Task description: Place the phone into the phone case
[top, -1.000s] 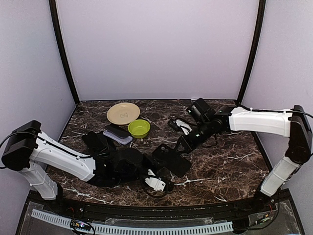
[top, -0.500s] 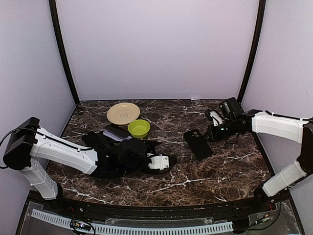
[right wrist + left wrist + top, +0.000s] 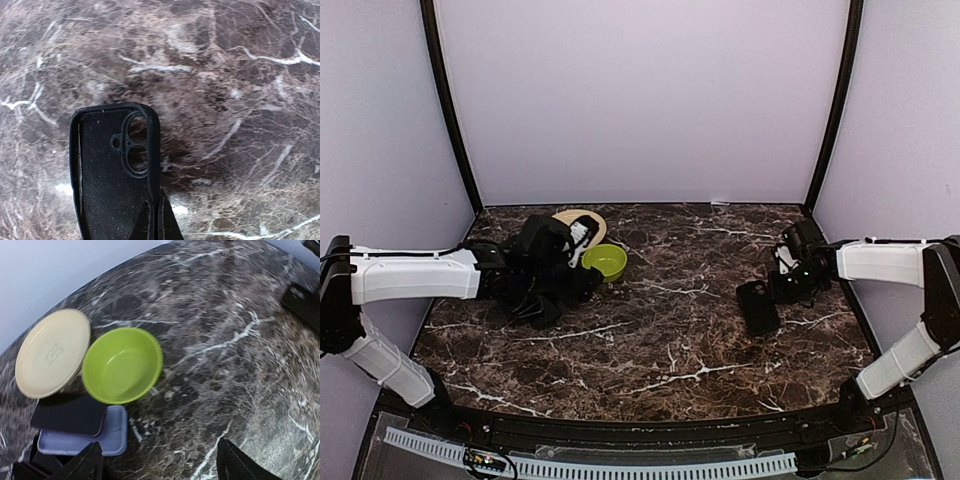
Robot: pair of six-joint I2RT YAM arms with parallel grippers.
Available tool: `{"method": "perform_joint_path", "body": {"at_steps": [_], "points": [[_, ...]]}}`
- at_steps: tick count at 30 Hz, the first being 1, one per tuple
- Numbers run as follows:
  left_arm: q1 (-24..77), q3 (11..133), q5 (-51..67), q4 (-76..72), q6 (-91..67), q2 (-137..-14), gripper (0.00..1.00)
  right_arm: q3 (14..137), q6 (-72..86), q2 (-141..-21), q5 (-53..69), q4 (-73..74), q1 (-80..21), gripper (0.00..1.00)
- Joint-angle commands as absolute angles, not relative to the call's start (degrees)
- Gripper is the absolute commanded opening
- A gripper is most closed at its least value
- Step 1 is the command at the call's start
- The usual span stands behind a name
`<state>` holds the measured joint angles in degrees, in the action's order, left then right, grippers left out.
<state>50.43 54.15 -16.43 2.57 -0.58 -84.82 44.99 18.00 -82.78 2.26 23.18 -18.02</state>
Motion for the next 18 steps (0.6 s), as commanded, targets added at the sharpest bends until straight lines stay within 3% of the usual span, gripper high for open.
{"method": "perform_joint_path", "body": {"at_steps": [1, 4, 8, 11, 14, 16, 18], "points": [[43.7, 50.7, -13.4, 9.7, -18.7, -77.0, 0.80, 45.5, 18.3, -84.1, -3.6, 21.9, -17.8, 0.06], [39.0, 48.4, -10.7, 9.4, -24.0, -73.7, 0.80, 46.6, 17.9, -84.7, -5.2, 23.1, -17.8, 0.27], [35.7, 47.7, -8.8, 10.6, -26.9, -73.7, 0.79, 47.7, 17.7, -83.8, -6.1, 24.3, -17.8, 0.44], [30.8, 47.4, -3.8, 11.1, -34.3, -74.4, 0.74, 48.1, 17.8, -82.3, -6.0, 24.8, -17.9, 0.48], [26.0, 45.5, -0.6, 5.9, -41.6, -74.4, 0.57, 48.1, 17.8, -81.6, -5.2, 24.7, -18.0, 0.48], [22.9, 44.9, 0.7, 0.5, -45.0, -74.6, 0.54, 48.0, 17.8, -81.5, -4.5, 24.6, -18.1, 0.48], [19.3, 45.5, 2.6, -3.4, -47.0, -76.2, 0.57, 47.9, 17.8, -81.3, -4.1, 24.4, -18.3, 0.48]]}}
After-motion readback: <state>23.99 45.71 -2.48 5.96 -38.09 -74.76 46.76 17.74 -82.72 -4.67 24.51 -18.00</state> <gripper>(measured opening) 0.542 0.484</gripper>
